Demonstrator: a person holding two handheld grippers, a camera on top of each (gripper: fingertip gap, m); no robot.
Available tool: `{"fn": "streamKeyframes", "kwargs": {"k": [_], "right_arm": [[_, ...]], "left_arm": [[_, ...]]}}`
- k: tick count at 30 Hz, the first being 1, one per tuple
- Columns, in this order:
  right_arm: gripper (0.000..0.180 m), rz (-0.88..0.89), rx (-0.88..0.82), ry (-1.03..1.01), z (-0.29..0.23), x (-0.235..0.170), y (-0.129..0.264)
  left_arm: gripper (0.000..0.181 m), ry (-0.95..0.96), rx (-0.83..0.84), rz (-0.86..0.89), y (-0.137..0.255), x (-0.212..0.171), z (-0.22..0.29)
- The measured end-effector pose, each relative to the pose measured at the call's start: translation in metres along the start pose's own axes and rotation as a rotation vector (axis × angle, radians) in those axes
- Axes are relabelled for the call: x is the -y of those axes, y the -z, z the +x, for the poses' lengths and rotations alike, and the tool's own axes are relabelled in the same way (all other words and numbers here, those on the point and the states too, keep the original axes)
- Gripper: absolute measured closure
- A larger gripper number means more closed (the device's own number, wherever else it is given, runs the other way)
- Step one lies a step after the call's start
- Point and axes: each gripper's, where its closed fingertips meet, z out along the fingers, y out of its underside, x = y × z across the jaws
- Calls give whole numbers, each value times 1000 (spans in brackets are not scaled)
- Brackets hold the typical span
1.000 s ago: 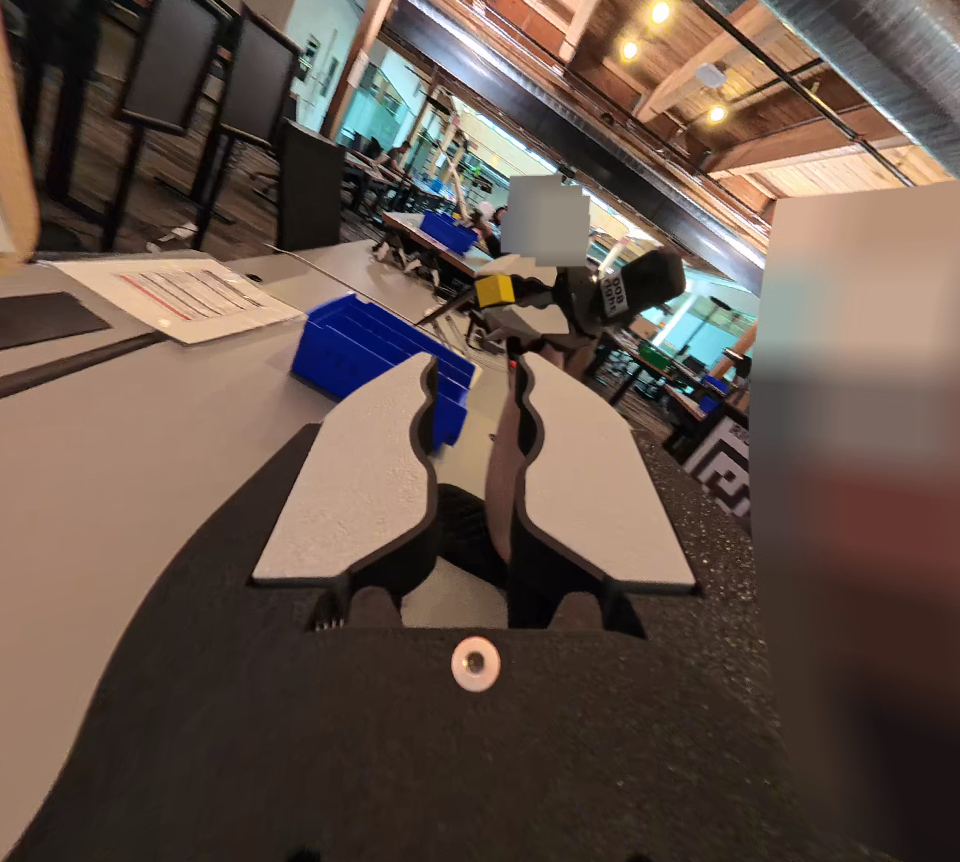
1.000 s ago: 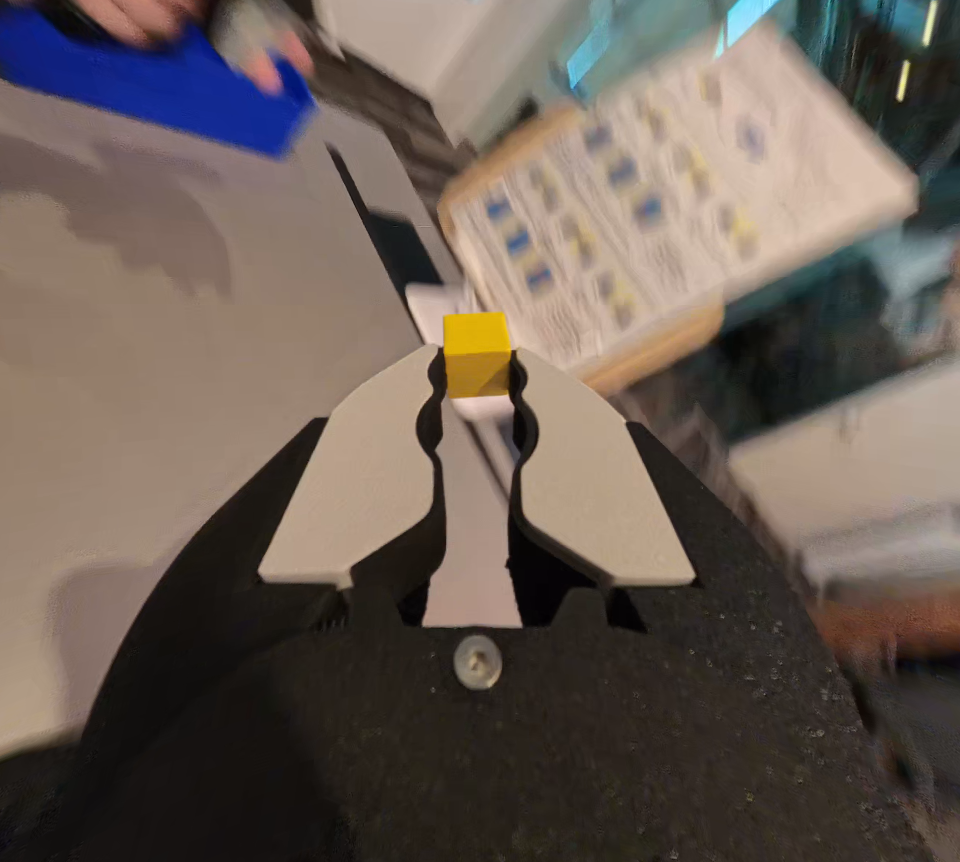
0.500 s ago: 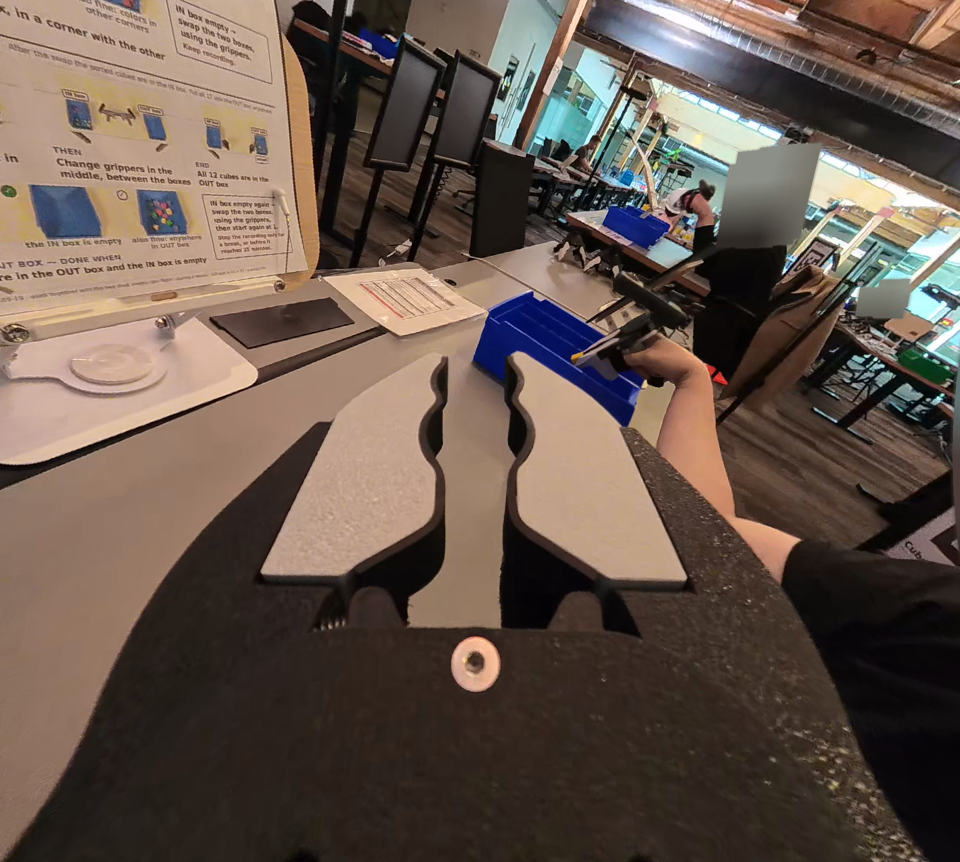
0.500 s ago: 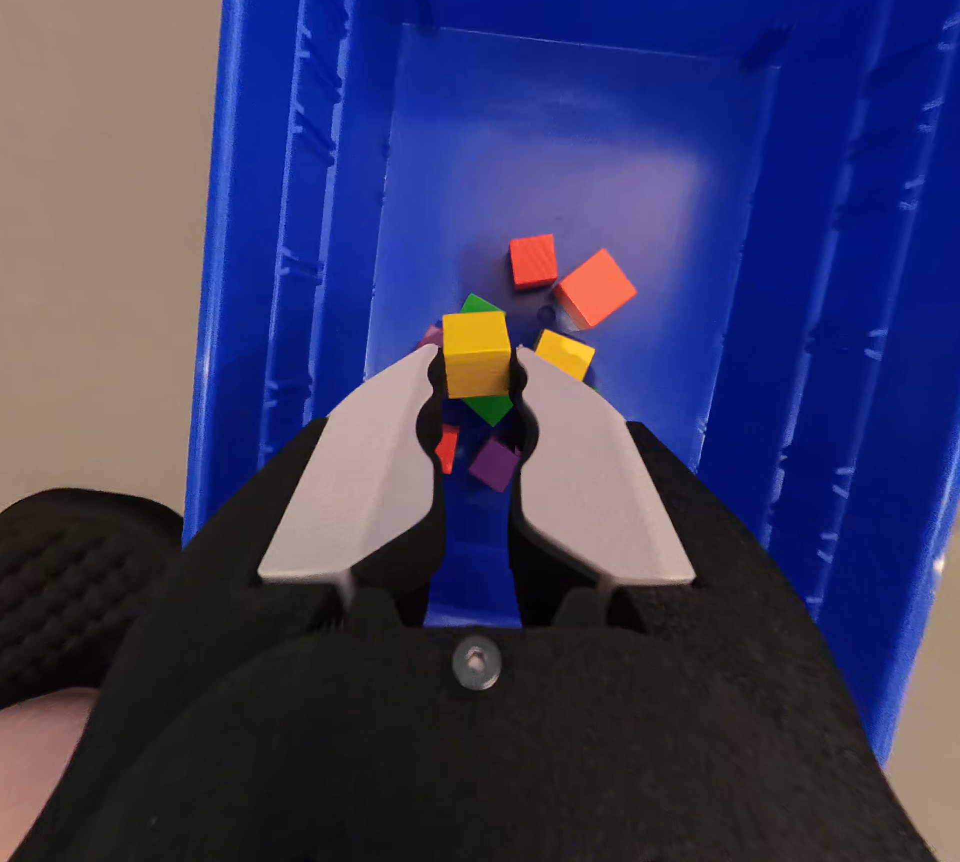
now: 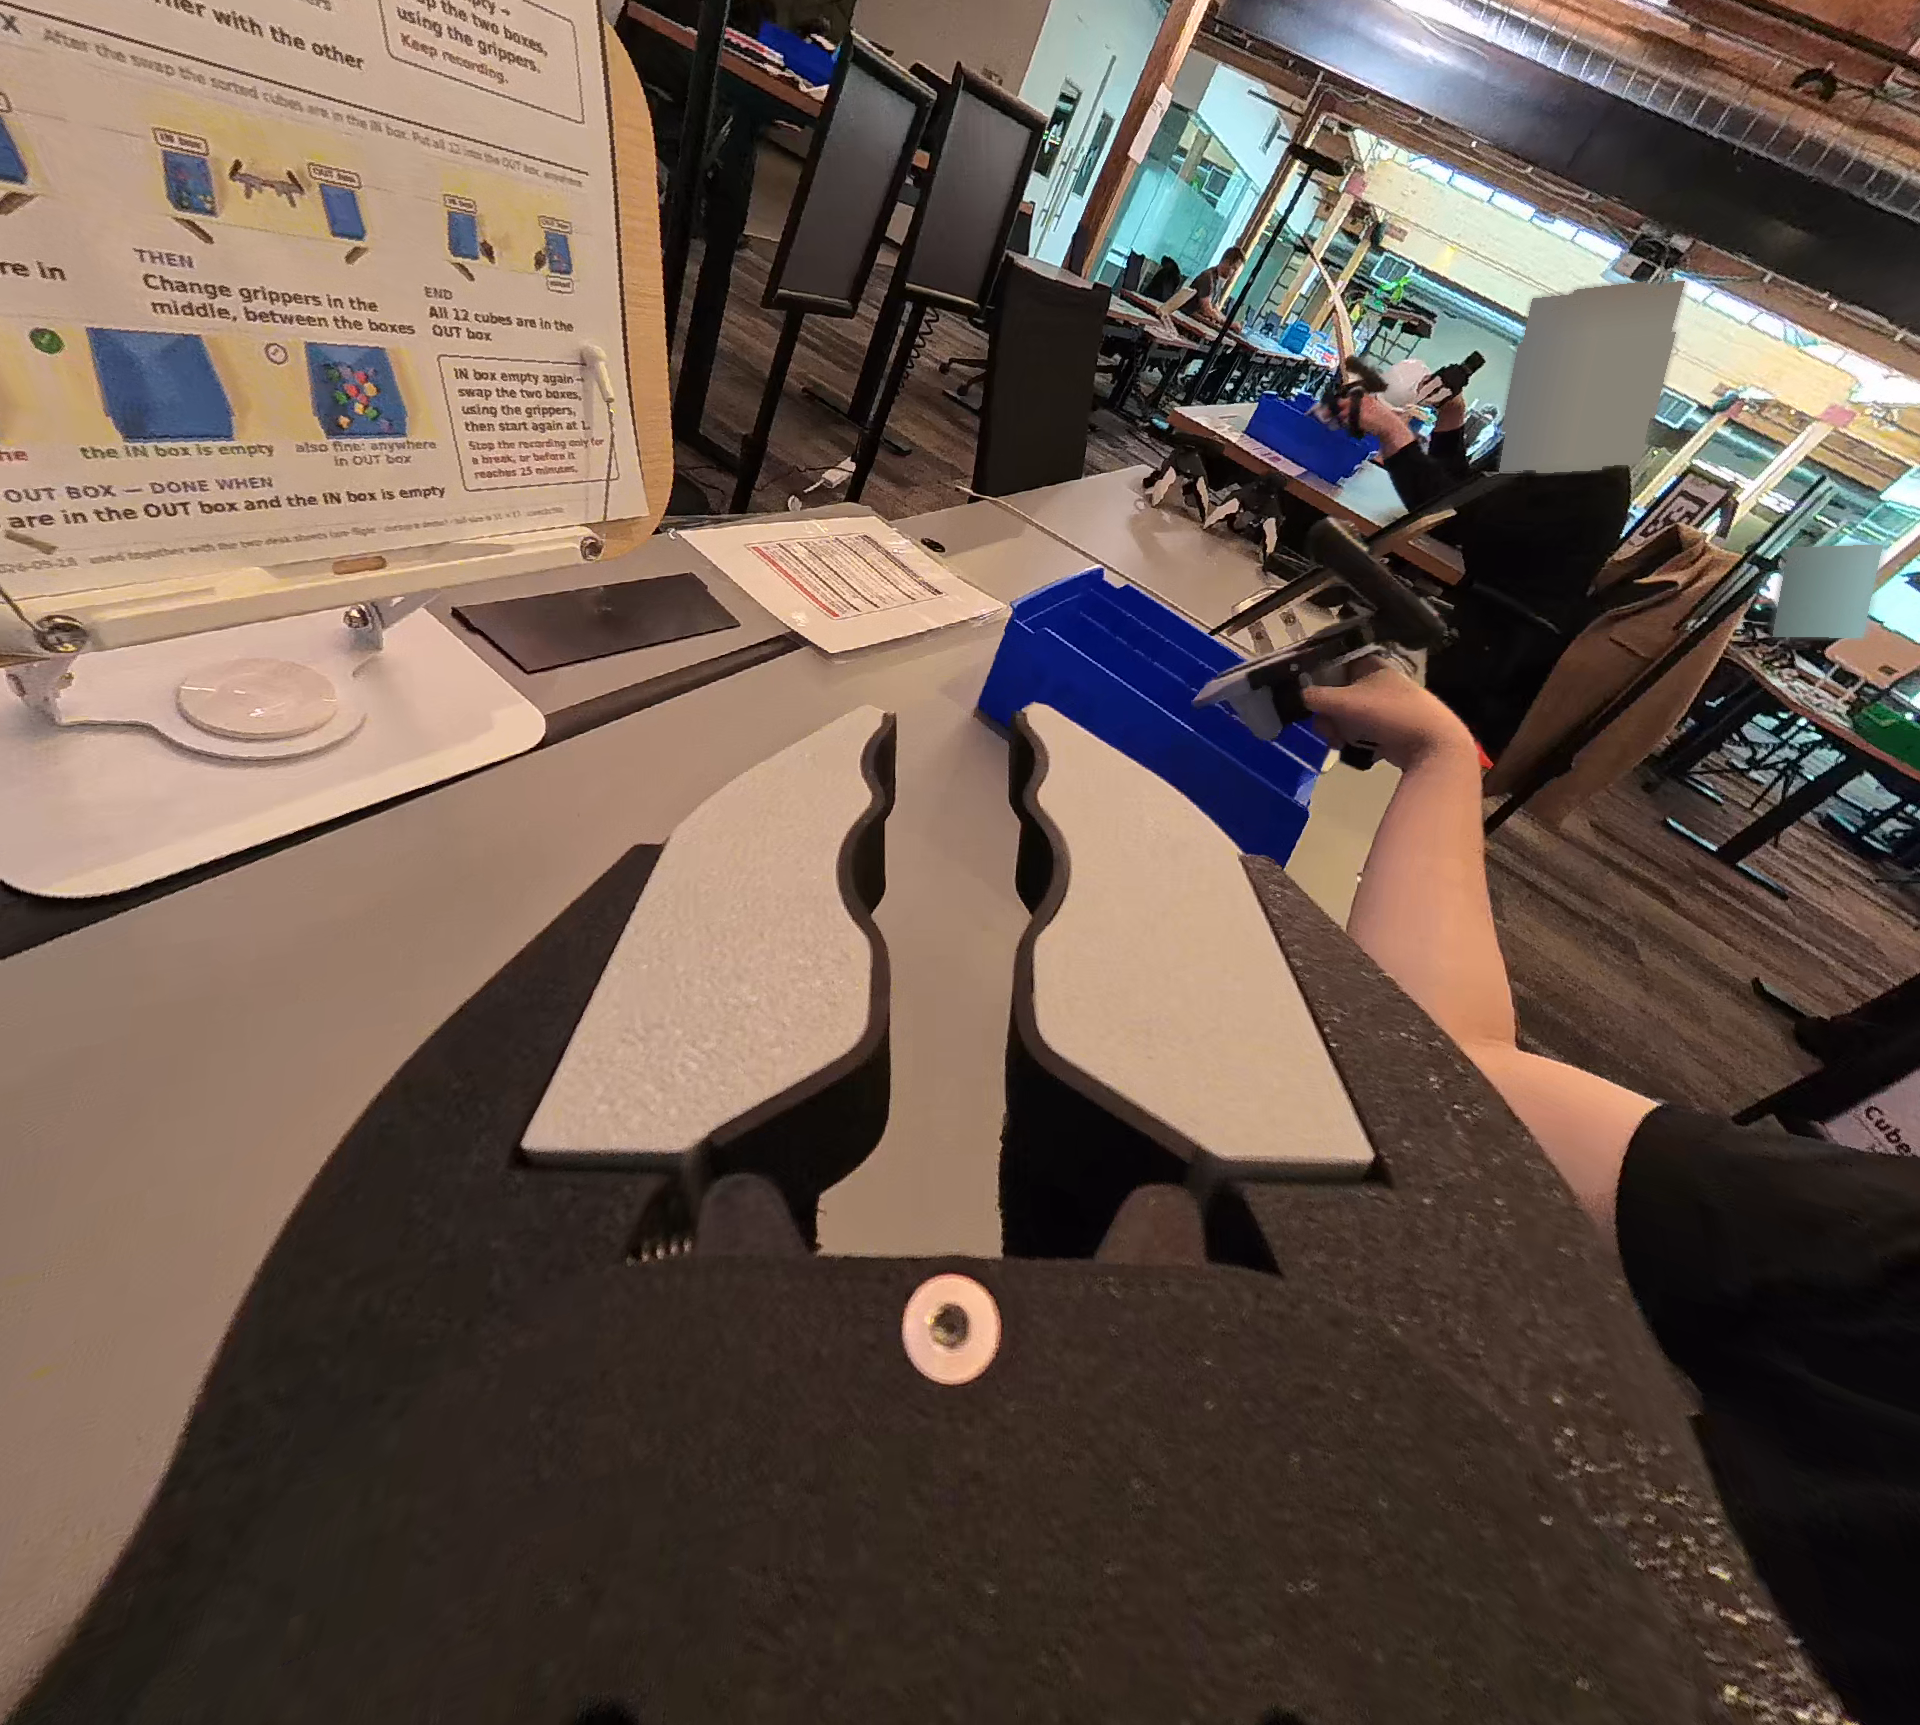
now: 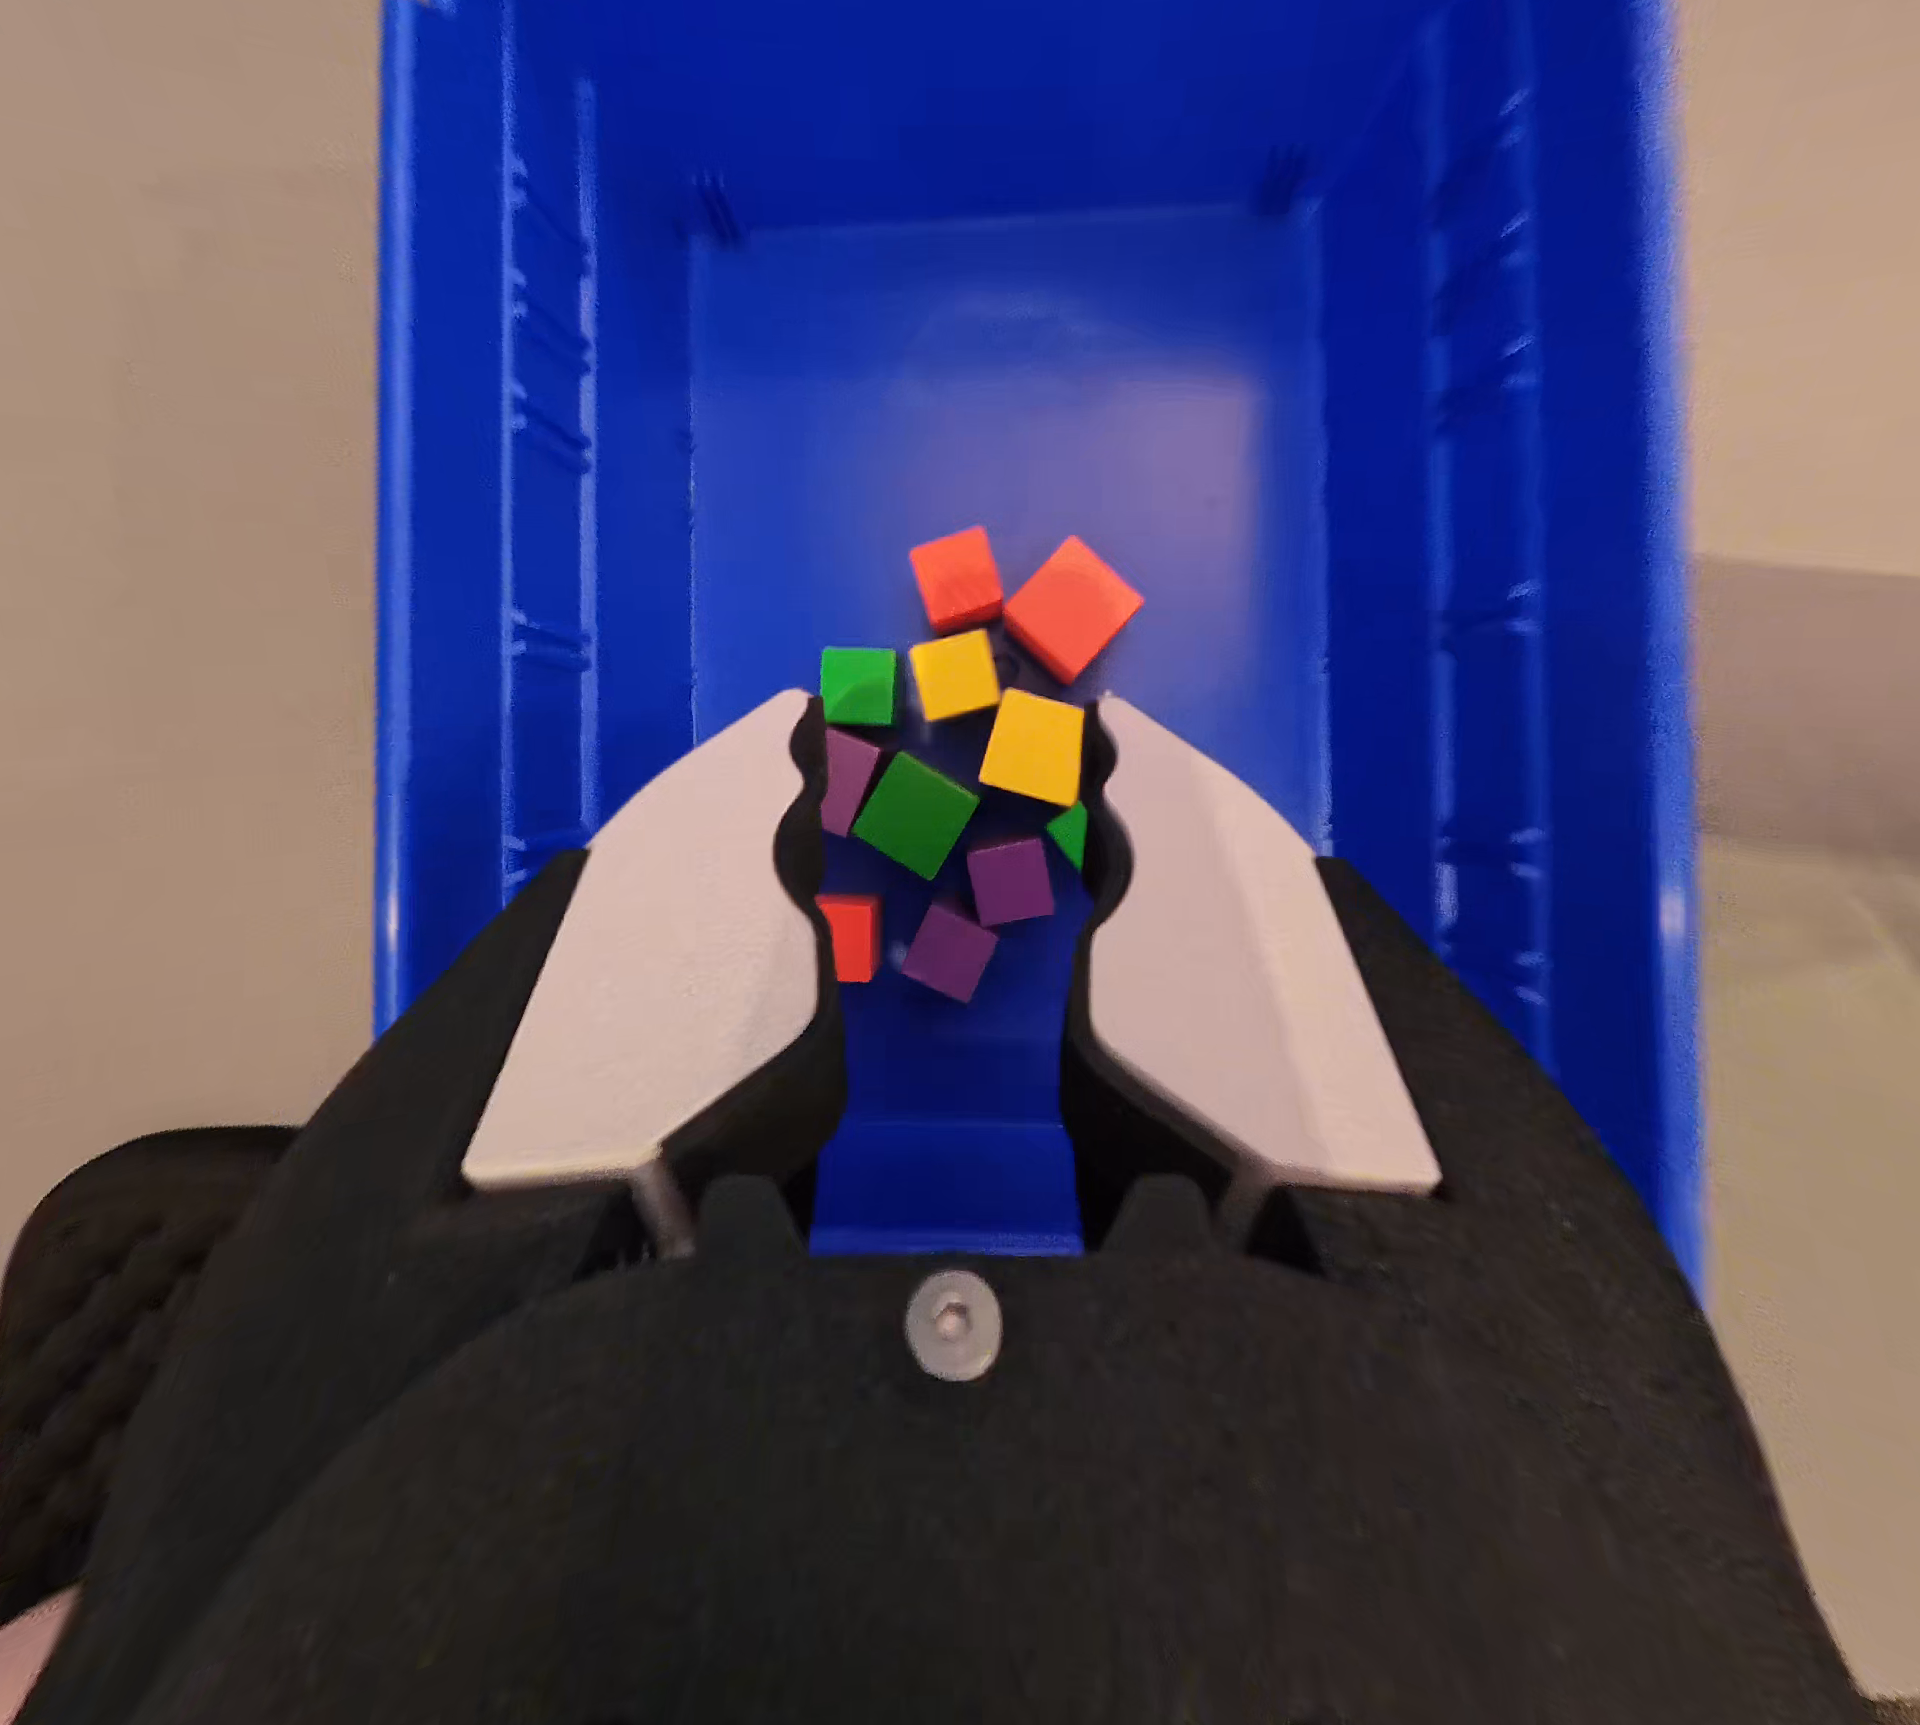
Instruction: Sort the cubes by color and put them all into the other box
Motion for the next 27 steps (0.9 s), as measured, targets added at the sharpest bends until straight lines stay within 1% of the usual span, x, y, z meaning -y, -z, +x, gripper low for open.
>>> {"fn": "streamKeyframes", "kwargs": {"k": [2,4,8,12,13,15,16,18,20,22,23,25,27], "right_arm": [[134,65,-51,32,-1,15,14],[135,138,-62,74,-11,32,28],[136,265,-55,170,-37,60,51],[137,272,-57,251,-57,68,56],[137,261,-58,273,-61,68,55],[137,242,-55,315,-69,69,52],[137,234,-48,333,-73,69,49],[137,220,-41,355,-78,70,46],[137,203,-54,361,-80,70,43],[139,190,-79,378,-84,71,42],[143,199,-112,399,-85,75,43],[144,248,-170,455,-93,86,49],[145,299,-157,514,-114,93,56]], "left_arm": [[161,-16,17,7,6,3,0],[160,-55,72,15,19,7,-4],[159,-169,297,3,67,16,-22],[157,-271,468,-35,120,18,-36],[160,-301,506,-36,131,21,-42],[165,-291,608,8,150,29,-62],[164,-278,644,4,158,27,-73],[162,-271,685,-61,175,9,-98],[156,-244,737,-117,198,-8,-128],[157,-251,738,-170,219,-25,-155],[159,-274,718,-200,228,-33,-165],[161,-360,695,-257,246,-45,-184],[159,-495,657,-333,258,-56,-197]]}}
